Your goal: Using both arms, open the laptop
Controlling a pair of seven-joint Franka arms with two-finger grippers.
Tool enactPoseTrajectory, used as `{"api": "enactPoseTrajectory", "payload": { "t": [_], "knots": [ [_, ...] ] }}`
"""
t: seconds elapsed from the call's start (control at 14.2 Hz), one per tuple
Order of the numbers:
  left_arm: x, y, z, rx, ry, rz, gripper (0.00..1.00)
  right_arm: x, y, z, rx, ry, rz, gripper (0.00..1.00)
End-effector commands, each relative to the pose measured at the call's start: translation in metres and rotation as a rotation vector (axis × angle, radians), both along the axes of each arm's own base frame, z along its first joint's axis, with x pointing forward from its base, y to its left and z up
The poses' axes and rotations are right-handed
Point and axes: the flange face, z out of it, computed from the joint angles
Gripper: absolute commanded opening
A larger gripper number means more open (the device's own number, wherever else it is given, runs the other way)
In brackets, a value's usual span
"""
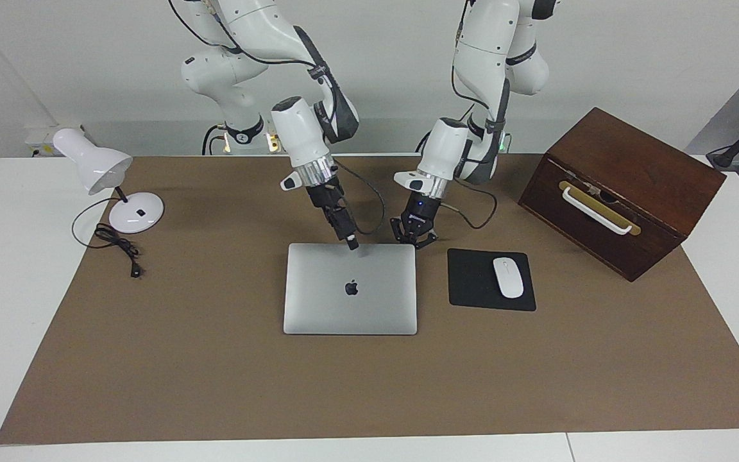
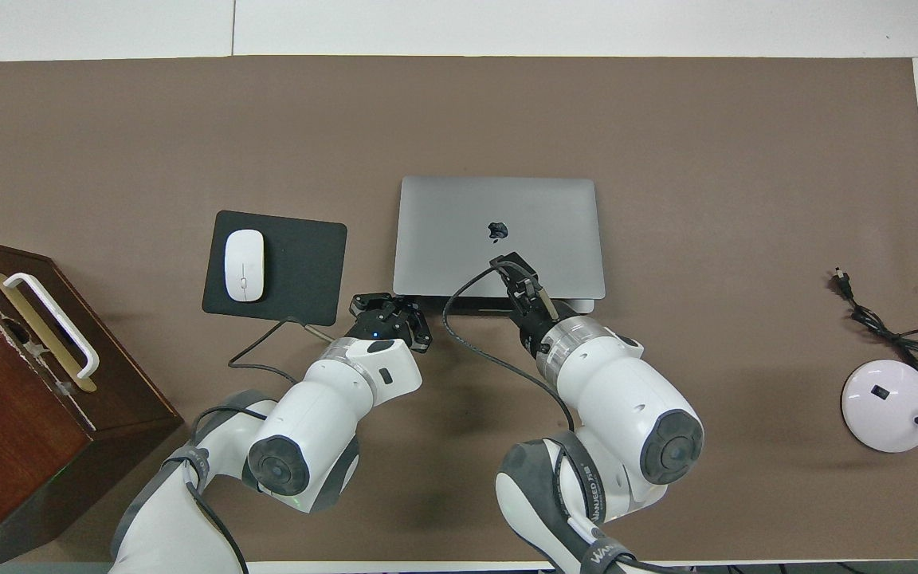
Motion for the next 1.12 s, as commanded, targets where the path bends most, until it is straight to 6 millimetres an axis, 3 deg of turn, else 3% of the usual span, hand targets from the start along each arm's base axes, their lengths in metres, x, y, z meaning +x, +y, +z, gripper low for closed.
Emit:
{"api": "enactPoseTrajectory", "payload": {
  "t": [0.0,1.05],
  "knots": [
    [0.006,-0.002,-0.010,0.000,0.003,0.009,0.00,0.000,-0.006,-0.001,-0.014,-0.018,0.006,1.00],
    [0.006,-0.002,-0.020,0.018,0.010,-0.006,0.00,0.036,0.003,0.009,0.014,-0.051,-0.015,1.00]
  ]
}}
